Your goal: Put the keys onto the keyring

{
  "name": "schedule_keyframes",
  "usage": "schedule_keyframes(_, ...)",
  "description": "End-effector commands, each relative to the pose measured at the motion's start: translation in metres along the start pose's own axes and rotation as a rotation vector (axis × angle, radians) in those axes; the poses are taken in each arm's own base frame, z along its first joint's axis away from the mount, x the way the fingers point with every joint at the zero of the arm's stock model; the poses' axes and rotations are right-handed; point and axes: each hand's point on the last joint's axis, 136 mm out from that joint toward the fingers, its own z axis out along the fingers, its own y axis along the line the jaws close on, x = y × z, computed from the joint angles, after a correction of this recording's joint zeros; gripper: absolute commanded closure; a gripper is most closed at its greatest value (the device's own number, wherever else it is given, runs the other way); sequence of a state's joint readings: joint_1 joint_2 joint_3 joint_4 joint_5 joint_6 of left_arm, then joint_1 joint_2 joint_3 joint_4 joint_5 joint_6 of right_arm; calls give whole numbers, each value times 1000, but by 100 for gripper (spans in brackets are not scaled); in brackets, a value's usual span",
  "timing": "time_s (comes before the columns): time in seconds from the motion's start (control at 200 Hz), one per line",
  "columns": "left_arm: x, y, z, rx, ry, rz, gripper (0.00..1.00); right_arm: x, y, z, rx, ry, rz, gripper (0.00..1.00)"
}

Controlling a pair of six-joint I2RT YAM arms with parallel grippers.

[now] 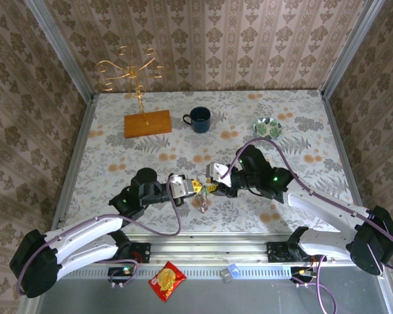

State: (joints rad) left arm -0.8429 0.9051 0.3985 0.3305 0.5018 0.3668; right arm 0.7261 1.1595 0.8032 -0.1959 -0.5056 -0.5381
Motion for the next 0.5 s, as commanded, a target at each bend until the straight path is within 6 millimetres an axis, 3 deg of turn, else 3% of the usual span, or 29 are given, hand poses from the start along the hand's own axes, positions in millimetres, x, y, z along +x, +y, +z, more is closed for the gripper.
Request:
schedule_keyframes(0.0, -20, 2, -2, 3, -67, 25, 100, -19, -4, -2, -7, -48, -28, 78)
schedule_keyframes(0.31, -21, 2, -3, 5, -67, 33, 100, -6, -6, -2, 1, 25, -29, 99)
schedule_keyframes(0.495, -23, 2, -3, -1, -76, 43, 100, 7, -9, 2, 15, 77, -28, 100)
